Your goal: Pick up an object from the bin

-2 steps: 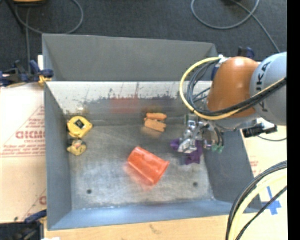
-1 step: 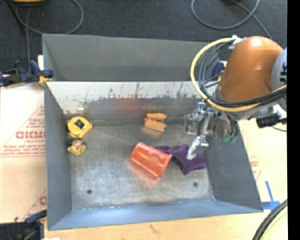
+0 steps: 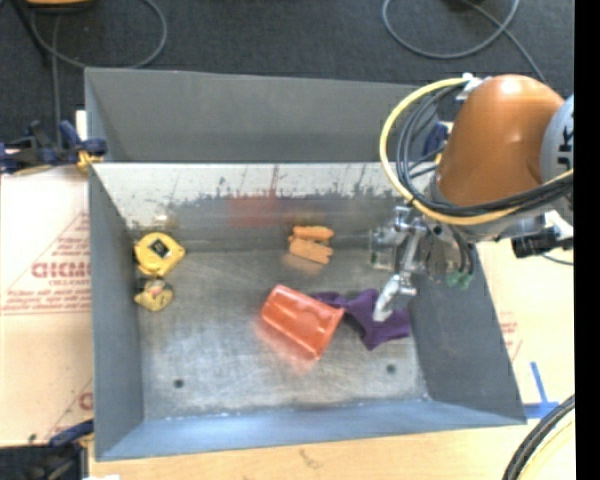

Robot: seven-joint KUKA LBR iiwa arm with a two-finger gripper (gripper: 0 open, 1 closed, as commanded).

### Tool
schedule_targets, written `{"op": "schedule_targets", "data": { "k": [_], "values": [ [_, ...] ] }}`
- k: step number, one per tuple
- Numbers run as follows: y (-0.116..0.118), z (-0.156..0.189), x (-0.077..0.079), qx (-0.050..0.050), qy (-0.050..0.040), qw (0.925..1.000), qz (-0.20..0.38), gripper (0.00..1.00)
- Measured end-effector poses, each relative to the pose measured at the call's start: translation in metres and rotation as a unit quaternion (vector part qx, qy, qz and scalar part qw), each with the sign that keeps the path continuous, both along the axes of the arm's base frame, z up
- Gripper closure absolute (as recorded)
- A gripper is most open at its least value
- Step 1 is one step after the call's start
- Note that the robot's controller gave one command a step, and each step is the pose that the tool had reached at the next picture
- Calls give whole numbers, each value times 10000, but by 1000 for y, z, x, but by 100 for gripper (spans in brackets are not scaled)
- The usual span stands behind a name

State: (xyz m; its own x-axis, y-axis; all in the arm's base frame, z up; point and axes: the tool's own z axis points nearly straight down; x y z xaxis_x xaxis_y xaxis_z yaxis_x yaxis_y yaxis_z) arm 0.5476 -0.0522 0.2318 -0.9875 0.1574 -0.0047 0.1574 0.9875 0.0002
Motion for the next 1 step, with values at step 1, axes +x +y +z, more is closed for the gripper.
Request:
{"op": "schedule_targets", "data": {
  "k": [1],
  "values": [
    [0,-12,-4,-11,-30,9996,271,0]
  ]
}}
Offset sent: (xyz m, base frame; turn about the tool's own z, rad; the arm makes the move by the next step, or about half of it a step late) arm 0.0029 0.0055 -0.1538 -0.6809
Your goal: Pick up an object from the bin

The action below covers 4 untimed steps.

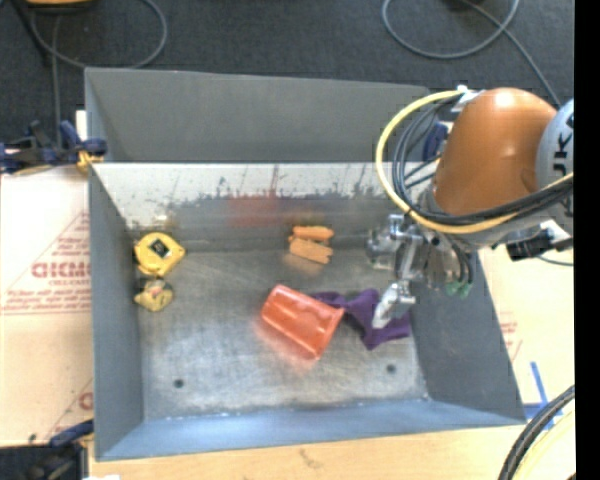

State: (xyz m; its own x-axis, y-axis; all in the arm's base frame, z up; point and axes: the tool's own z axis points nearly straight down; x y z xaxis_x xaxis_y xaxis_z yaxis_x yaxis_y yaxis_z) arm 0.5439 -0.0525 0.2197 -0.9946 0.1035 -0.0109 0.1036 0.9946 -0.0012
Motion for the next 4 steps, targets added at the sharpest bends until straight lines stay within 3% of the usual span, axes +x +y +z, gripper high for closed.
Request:
{"op": "schedule_targets", "data": {
  "k": [1,2,3,4],
  "values": [
    [2,-65,2,-11,11,9867,1624,0],
    [-3,-141,48,-10,66,9668,2556,100],
    [-3,-140,48,-9,63,9668,2554,100],
    [-10,-13,57,-9,29,9666,2561,100]
  ]
}}
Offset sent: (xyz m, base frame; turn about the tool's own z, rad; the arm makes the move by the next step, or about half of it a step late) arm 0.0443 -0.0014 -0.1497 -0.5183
